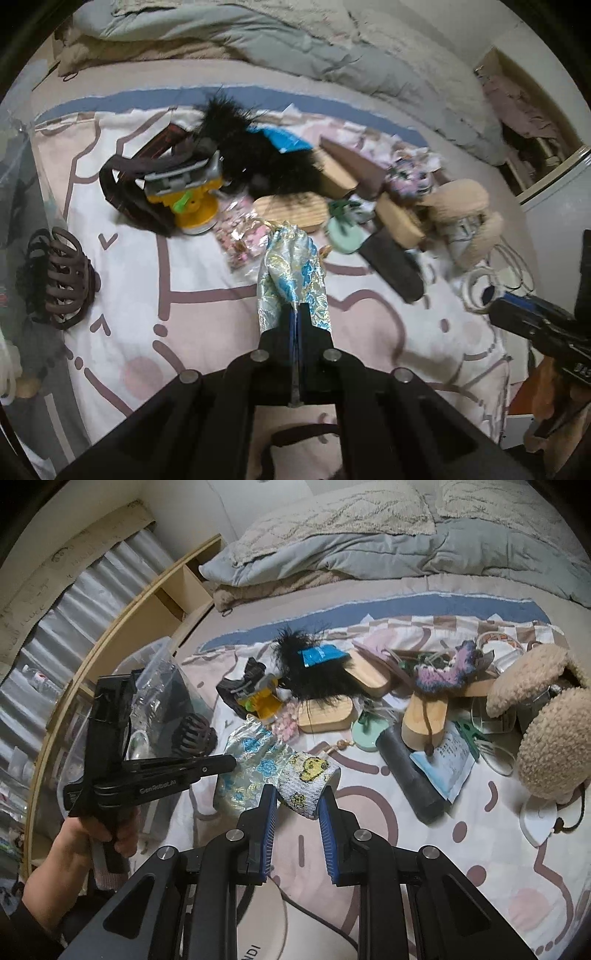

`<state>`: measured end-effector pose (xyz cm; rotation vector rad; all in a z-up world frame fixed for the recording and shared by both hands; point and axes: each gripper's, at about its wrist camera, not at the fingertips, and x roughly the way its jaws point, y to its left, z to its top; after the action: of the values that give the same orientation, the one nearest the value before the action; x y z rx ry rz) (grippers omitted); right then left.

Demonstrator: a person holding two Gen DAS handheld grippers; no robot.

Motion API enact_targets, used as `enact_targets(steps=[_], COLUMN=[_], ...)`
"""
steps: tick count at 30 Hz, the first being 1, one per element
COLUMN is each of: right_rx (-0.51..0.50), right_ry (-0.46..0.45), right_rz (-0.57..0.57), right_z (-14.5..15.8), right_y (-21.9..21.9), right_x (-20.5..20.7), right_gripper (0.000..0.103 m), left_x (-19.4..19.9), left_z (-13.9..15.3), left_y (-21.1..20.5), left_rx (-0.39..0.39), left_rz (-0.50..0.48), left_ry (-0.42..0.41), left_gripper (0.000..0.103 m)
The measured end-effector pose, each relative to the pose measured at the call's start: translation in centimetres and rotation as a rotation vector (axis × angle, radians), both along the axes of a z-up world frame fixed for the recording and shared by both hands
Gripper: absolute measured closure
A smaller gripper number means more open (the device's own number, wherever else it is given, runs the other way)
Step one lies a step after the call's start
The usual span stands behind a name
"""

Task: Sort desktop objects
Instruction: 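Lift the floral pouch with the left gripper while the right carries the tape roll toward the box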

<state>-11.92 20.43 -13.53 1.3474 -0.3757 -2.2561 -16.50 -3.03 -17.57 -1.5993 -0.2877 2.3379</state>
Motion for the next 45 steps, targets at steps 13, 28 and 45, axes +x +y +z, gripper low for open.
enact_targets(steps=[13, 28, 45], right_rx=[-0.104, -0.229, -0.278], right_ry=[0.133, 0.312, 0.325], right_rz=[-0.013, 0.004, 0.162], right_z=[5.1, 11.0, 11.8], right_y=[0.2, -1.0, -7.3], right_x=[1.2, 2.9, 3.2], right_gripper=[0.079, 0.079, 0.079], left_x=[3.2, 7.2, 11.8], left_z=[8.6, 17.4, 22.9], left_y=[0.4, -4.8, -15.3], left_rx=[0.056, 0.105, -0.213], left_rz=[-0.023, 0.054, 0.191], left_ry=[0.233, 0.492, 0.568], left_gripper=[0.101, 0.101, 0.101])
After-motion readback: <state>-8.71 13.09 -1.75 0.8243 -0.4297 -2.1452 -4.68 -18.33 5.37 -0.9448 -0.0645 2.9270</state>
